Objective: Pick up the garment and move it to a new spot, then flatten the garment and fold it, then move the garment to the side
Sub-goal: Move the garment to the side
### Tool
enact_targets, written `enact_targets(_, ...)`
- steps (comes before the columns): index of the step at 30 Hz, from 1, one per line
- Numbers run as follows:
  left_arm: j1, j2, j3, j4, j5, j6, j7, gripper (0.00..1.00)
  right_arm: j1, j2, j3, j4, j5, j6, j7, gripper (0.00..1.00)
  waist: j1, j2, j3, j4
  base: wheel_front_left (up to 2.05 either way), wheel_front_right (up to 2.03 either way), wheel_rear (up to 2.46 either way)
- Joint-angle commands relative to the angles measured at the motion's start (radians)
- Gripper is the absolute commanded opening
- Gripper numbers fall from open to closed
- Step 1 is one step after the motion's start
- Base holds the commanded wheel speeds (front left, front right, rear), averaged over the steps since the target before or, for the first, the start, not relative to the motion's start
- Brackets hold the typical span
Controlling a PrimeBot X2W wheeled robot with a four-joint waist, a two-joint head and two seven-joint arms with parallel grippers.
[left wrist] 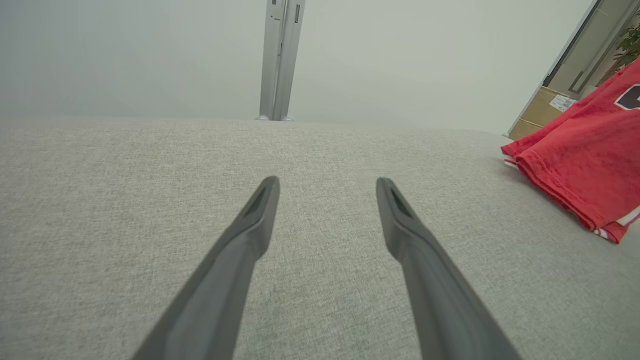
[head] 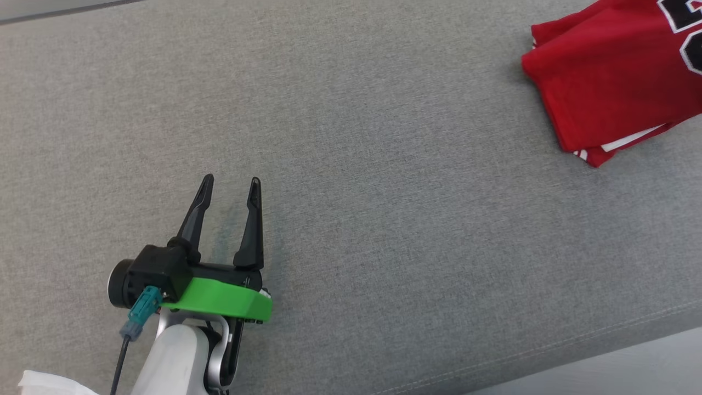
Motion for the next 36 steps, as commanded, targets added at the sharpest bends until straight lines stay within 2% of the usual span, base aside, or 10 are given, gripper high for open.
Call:
enact_targets(1, -0.019, 0.003, 0.002, -0.002, -0.002, 0.0, -0.003, 1.0, -0.026, -0.018, -0.017, 0.016, -0.008, -0.002, -0.01, 0.0, 0.0, 0.0, 0.028, 0.031, 0.0, 0.0, 0.0)
enact_targets(8, -0.032, 0.007, -0.004, -0.006, 0.006, 0.001, -0.006, 1.0, -0.071, -0.081, -0.081, 0.118, -0.047, -0.002, -0.026, 0.0, 0.0, 0.0, 0.074, 0.065, 0.0, 0.0, 0.0)
enact_targets(11, -0.038, 0.011, -0.005, -0.011, 0.01, 0.004, -0.006, 1.0, -0.097, -0.096, -0.125, 0.172, -0.083, -0.002, -0.079, 0.0, 0.0, 0.0, 0.094, 0.075, 0.0, 0.0, 0.0)
enact_targets(12, -0.039, 0.014, -0.005, -0.011, 0.012, 0.005, -0.007, 1.0, -0.1, -0.097, -0.133, 0.191, -0.103, -0.002, -0.096, 0.15, 0.0, 0.0, 0.098, 0.077, 0.0, 0.0, 0.0)
enact_targets(13, -0.04, 0.017, -0.005, -0.012, 0.014, 0.006, -0.006, 1.0, -0.108, -0.094, -0.149, 0.211, -0.12, -0.002, -0.127, 0.47, 0.0, 0.0, 0.103, 0.078, 0.0, 0.0, 0.0)
enact_targets(14, -0.042, 0.018, -0.006, -0.013, 0.015, 0.006, -0.006, 1.0, -0.119, -0.091, -0.168, 0.227, -0.136, -0.002, -0.161, 1.0, 0.0, 0.0, 0.106, 0.079, 0.0, 0.0, 0.0)
enact_targets(19, -0.043, 0.025, -0.011, -0.009, 0.016, 0.007, -0.006, 1.0, -0.154, -0.055, -0.242, 0.336, -0.232, -0.002, -0.256, 1.0, 0.0, 0.0, 0.109, 0.08, 0.0, 0.0, 0.0)
enact_targets(22, -0.035, 0.027, -0.012, -0.009, 0.016, 0.01, -0.005, 1.0, -0.165, -0.043, -0.246, 0.368, -0.265, -0.002, -0.303, 1.0, 0.0, 0.0, 0.102, 0.073, 0.0, 0.0, 0.0)
enact_targets(30, -0.032, 0.041, -0.013, -0.004, 0.007, 0.012, 0.005, 1.0, -0.177, 0.017, -0.164, 0.386, -0.249, -0.002, -0.392, 1.0, 0.0, 0.0, 0.046, 0.042, 0.0, 0.0, 0.0)
enact_targets(36, -0.056, 0.029, 0.023, 0.034, -0.037, 0.02, 0.001, 1.0, -0.13, 0.066, -0.072, 0.361, -0.204, -0.002, -0.459, 1.0, 0.0, 0.0, -0.043, 0.035, 0.0, 0.0, 0.0)
